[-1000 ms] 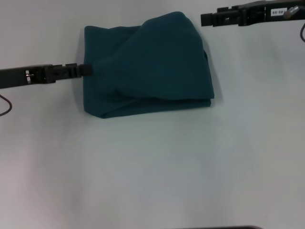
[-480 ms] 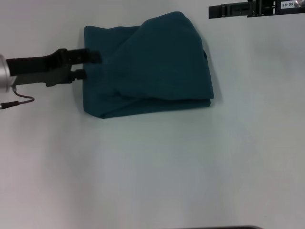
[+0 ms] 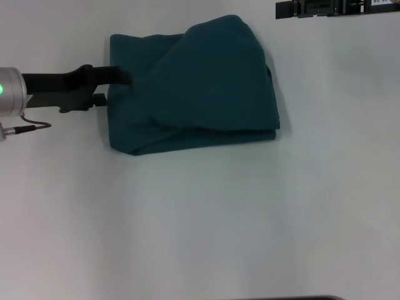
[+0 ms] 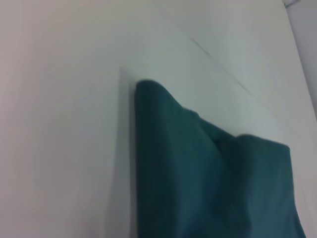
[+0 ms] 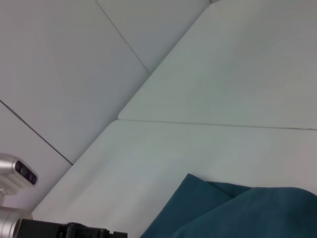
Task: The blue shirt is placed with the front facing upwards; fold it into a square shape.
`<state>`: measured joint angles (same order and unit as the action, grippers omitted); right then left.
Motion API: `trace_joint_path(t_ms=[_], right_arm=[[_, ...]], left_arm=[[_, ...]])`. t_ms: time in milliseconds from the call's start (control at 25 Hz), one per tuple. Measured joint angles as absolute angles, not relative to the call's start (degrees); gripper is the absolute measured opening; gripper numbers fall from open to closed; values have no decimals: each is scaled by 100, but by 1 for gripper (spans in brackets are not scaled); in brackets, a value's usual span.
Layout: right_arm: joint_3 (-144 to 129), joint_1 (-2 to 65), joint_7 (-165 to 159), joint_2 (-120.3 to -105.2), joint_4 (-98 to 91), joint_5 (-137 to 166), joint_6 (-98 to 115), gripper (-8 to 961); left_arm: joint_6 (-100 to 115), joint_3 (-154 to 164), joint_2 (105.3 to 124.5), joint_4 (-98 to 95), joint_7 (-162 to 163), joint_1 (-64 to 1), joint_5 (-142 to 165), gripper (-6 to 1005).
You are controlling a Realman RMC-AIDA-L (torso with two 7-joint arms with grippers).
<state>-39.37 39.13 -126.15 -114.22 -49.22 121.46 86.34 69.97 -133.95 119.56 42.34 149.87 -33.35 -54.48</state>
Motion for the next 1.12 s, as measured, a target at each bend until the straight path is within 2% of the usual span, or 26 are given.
trace_joint_path(t_ms=[240, 800, 1120], right_arm=[[-3937, 3917, -12623, -11415, -4923, 12146, 8634, 941], [-3930, 3929, -12622, -11374, -4928, 12143, 8649, 941], [-3928, 3924, -12621, -11354, -4929, 12002, 8659, 941]], left_arm=[[6973, -13404, 11891, 4190, 15025, -3275, -5434, 841], [6952, -13216, 12033, 3882, 15030, -3635, -5125, 778], [6960, -12961, 12001, 3882, 15034, -3820, -5014, 731]])
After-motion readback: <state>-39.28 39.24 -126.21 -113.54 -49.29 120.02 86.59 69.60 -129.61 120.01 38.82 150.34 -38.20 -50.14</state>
